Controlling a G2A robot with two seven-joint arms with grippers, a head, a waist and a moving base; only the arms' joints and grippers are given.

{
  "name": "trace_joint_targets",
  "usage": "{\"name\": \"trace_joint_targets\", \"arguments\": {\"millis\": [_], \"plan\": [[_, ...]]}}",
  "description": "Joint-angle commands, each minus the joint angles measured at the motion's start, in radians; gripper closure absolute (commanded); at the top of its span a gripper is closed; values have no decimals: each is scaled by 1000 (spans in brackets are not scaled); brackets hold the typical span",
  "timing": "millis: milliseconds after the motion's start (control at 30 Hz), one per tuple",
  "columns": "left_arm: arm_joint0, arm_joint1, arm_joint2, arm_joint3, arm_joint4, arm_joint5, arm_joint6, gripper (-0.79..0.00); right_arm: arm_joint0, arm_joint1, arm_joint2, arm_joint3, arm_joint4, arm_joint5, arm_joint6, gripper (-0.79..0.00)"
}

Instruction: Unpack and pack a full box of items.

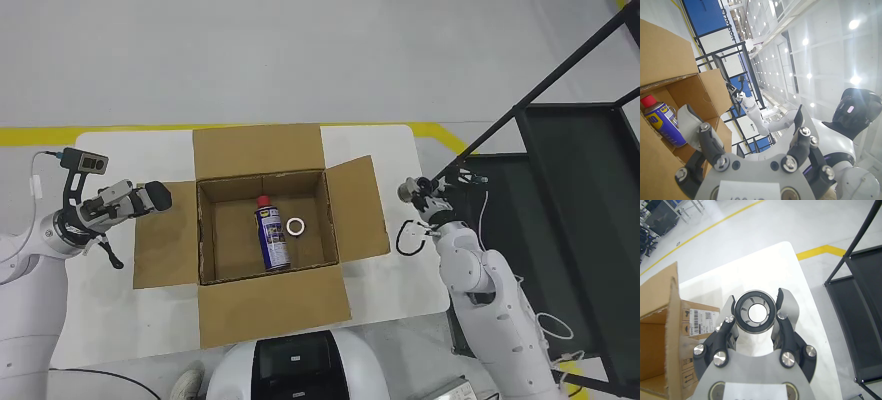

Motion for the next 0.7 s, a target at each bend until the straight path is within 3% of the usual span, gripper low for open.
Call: {"name": "trace_joint_targets", "arguments": {"millis": [0, 300, 500, 667], "plan": [[0, 0, 0, 0, 0, 0, 0, -785, -30, 0, 8, -48, -9, -20, -45, 0], [0, 0, 0, 0, 0, 0, 0, -785, -105, 0, -13, -248, -109, -157, -165, 0], [0, 0, 0, 0, 0, 0, 0, -785, -95, -1, -128, -320, -214, -249, -128, 0], [0, 0, 0, 0, 0, 0, 0, -785, -30, -7, -257, -268, -308, -281, -39, 0]]}}
